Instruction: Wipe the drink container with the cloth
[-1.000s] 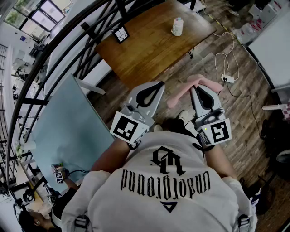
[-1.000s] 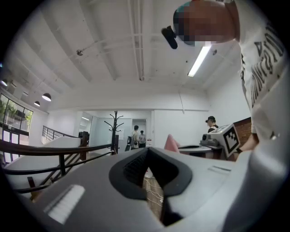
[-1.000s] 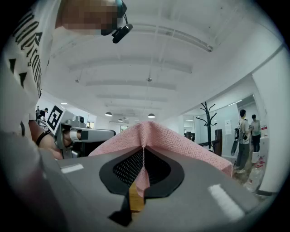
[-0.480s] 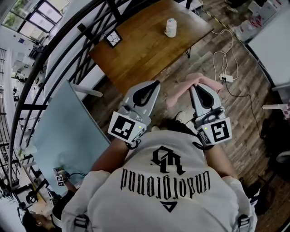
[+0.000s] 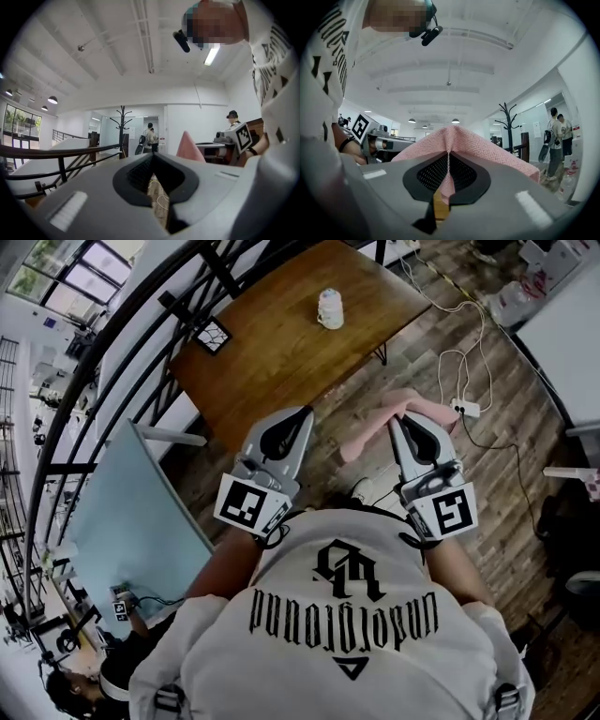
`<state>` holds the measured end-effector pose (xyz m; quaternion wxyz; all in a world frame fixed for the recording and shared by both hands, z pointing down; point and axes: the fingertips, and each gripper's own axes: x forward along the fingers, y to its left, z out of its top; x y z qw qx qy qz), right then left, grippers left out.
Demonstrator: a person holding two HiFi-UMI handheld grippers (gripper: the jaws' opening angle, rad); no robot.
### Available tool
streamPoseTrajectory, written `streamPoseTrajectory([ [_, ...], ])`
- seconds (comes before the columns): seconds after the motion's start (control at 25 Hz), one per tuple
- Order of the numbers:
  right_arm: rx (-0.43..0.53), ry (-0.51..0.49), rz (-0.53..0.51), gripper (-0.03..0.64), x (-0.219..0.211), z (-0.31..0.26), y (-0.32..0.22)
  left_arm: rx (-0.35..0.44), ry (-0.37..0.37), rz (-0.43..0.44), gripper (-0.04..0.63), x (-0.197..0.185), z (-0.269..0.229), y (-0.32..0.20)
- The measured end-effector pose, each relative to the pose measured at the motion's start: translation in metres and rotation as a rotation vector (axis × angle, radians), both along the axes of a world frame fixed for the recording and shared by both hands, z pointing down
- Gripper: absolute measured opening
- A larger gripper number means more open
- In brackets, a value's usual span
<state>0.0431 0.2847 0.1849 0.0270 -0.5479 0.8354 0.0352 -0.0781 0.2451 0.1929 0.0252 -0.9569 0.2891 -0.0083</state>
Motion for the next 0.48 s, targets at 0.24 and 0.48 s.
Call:
streamPoseTrajectory([
  [0.24, -0.017, 0.013, -0.034, 0.012, 0.04, 0.004, -0.016, 0.002, -0.014, -0.039, 0.049, 0.034, 0.003, -0.017],
  [0.48, -0.036, -0.004, -0.031, 0.012, 0.065, 0.014, -0.036, -0.009, -0.016, -0.052, 0.049, 0.052, 0.009, -0.034],
])
